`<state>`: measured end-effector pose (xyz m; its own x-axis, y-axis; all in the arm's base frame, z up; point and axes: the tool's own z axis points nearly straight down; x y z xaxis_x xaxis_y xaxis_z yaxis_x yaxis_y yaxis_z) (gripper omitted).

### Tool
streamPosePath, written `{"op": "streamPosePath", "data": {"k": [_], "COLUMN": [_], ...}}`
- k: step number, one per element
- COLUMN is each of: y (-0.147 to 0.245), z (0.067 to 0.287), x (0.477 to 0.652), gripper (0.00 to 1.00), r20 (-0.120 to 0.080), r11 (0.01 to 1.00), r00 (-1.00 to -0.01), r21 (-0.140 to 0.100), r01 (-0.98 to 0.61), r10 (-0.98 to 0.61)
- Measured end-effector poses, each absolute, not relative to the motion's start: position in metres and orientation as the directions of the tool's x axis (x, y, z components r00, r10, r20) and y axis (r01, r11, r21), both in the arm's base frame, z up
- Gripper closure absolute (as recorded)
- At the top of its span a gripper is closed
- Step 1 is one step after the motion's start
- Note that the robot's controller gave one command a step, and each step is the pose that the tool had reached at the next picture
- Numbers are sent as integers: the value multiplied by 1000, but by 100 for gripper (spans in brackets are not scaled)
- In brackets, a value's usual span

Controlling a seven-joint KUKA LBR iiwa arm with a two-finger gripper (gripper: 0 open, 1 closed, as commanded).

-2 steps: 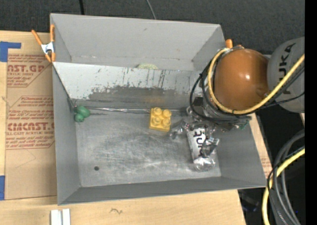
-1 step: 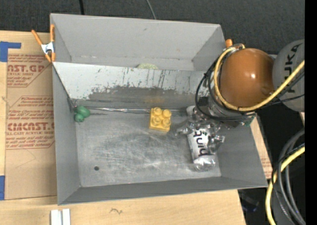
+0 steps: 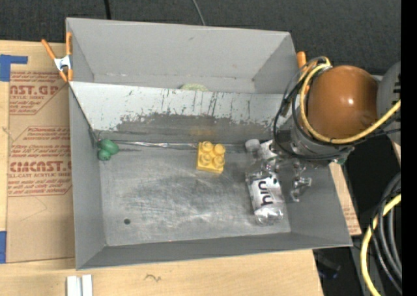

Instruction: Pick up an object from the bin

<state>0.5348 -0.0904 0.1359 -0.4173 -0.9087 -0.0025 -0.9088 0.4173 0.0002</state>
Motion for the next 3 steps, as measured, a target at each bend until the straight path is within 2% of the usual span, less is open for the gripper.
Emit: {"op": "streamPosePath", "data": {"k": [1, 2, 3], "y": [-69, -69, -78], "z": [74, 74, 75], "x": [550, 550, 543], "gripper": [100, 100, 100], "r20": [1, 0, -14], "r11": [384, 384, 392], "r00": [-384, -384, -391], "r21": [-2, -1, -13], "r01": [-923, -923, -920], "r10": [-923, -923, -920]}}
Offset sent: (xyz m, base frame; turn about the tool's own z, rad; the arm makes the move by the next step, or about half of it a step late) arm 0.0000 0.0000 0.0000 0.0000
